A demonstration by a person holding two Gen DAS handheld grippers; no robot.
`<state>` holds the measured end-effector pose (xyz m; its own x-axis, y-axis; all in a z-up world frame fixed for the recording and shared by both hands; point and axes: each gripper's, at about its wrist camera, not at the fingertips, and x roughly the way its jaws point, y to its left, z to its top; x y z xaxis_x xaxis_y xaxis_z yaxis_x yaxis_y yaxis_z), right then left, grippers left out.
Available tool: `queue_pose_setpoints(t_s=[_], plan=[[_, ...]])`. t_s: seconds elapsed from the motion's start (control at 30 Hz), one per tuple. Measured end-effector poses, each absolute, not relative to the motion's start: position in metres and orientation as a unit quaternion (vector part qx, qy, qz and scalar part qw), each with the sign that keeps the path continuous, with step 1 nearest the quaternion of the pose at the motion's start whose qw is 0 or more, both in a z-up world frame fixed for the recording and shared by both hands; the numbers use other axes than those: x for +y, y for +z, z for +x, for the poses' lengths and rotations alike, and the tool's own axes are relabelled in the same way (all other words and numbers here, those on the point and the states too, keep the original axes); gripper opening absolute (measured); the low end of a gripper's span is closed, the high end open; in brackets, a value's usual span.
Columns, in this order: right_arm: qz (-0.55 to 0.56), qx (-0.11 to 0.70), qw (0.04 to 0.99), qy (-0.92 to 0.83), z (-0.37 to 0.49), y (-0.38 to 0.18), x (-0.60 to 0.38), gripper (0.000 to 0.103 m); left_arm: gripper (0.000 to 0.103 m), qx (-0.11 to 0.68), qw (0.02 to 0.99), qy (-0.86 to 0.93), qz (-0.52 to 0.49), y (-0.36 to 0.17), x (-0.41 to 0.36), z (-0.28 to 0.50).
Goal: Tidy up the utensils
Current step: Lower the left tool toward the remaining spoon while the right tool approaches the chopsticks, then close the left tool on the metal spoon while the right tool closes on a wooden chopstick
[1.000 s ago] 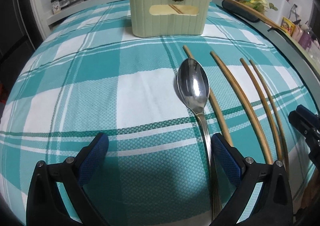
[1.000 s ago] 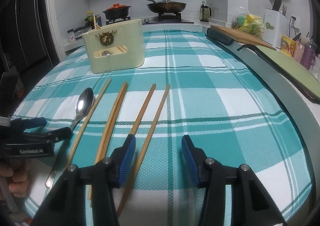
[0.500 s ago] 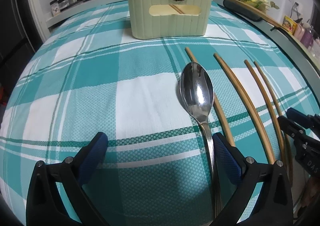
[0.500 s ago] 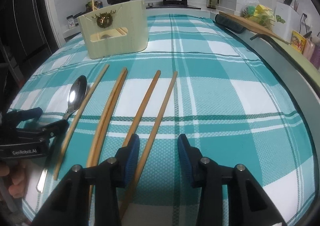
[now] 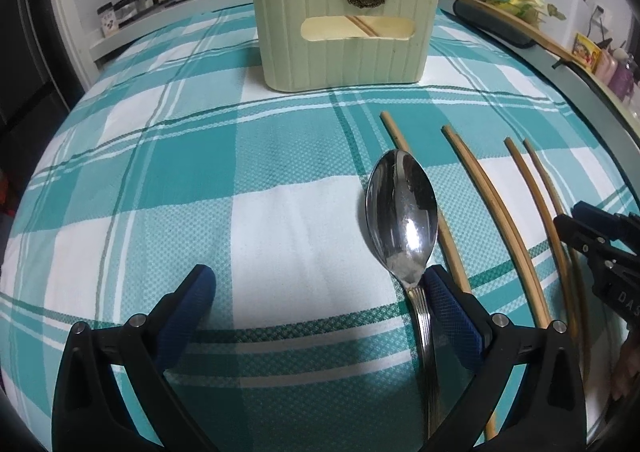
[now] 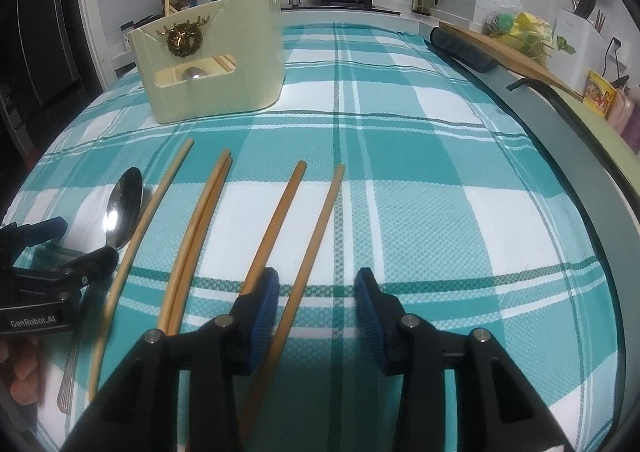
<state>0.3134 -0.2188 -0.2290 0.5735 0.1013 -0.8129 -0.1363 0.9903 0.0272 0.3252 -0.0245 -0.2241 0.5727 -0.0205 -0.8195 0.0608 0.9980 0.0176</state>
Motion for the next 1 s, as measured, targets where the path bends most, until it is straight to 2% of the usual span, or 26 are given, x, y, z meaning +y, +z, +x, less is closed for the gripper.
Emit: queue_pose_setpoints(t_s=[0.33, 0.63, 0.73, 0.83, 0.9, 0.93, 1.0], plan=[[-0.025, 0.462, 0.883, 0.079, 0.348, -0.23, -0.214, 0.025, 0.103, 0.463, 0.885, -0.04, 0.02, -0.225, -0.024, 0.343], [-0.026, 0.463, 0.883, 0.076, 0.369, -0.231, -0.209, 0.025, 0.102, 0.463, 0.886, -0.027, 0.019, -0.225, -0.031, 0.347], [-0.026, 0.463, 0.883, 0.074, 0.374, -0.231, -0.207, 0.025, 0.091, 0.457, 0.889, -0.031, 0.018, -0.222, -0.037, 0.349], [-0.028, 0.464, 0.883, 0.073, 0.378, -0.231, -0.207, 0.019, 0.071, 0.445, 0.894, -0.042, 0.026, -0.219, -0.046, 0.349], [-0.026, 0.463, 0.883, 0.072, 0.379, -0.232, -0.208, 0.015, 0.047, 0.437, 0.897, -0.057, 0.036, -0.217, -0.053, 0.348], [-0.026, 0.462, 0.884, 0.071, 0.38, -0.232, -0.208, 0.011, 0.041, 0.433, 0.898, -0.064, 0.04, -0.216, -0.055, 0.348], [-0.017, 0.462, 0.884, 0.072, 0.38, -0.232, -0.212, 0.009, 0.041, 0.432, 0.899, -0.065, 0.041, -0.216, -0.056, 0.349]])
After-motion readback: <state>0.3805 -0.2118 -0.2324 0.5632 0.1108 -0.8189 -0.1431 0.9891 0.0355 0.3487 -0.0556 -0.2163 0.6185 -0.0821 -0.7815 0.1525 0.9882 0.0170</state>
